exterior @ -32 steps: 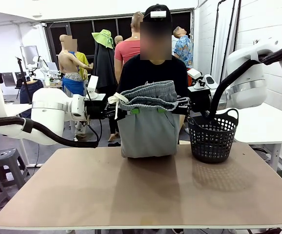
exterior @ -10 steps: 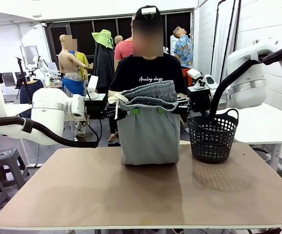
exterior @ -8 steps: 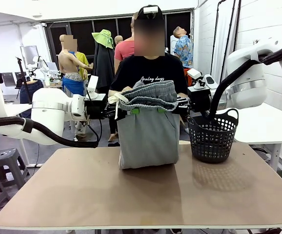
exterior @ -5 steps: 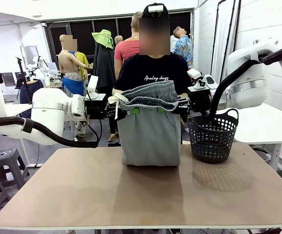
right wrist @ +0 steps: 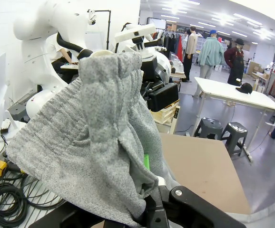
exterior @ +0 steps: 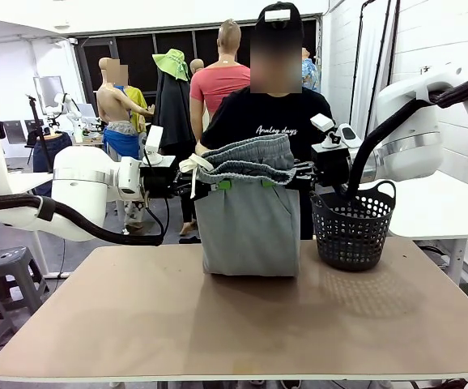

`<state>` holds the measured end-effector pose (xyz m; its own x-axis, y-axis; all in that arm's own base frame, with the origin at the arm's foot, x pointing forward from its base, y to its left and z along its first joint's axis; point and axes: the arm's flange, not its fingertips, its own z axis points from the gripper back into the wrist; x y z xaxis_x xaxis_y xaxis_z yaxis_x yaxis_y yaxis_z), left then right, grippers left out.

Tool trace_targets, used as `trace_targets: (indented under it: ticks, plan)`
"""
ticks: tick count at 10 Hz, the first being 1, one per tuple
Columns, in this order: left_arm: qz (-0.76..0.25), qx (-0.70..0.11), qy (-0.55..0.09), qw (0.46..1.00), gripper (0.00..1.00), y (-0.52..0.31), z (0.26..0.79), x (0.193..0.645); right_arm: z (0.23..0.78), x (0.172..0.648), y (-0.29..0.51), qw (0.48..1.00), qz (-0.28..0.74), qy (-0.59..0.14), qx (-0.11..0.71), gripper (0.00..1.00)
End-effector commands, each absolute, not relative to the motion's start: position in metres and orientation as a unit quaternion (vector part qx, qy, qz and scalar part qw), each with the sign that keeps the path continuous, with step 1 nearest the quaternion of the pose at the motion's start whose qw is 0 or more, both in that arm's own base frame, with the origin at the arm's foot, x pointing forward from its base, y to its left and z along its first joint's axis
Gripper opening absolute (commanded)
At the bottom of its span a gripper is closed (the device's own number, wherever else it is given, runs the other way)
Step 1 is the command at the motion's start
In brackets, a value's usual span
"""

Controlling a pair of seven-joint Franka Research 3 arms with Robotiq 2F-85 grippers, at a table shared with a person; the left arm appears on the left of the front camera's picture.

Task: Fold the training pants.
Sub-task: Release the ends of the Training pants and then grab the overlapped ends.

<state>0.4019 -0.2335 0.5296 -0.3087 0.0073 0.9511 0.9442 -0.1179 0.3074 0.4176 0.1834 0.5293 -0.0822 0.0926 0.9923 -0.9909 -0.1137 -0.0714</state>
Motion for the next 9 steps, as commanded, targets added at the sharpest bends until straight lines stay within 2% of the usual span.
trace_targets:
  ticks: [1,9]
  plan:
    - [-0.603,-0.440,-0.545,0.381,0.00,-0.2345,0.5328,0.3985,0.5302,0.4144,0.1828,0.468,0.567,-0.473,0.486,0.00]
    - [-0.603,-0.440,-0.545,0.381,0.00,-0.2345,0.5328,0.3985,0.5302,0.4144,0.1828,0.468,0.567,-0.473,0.486,0.00]
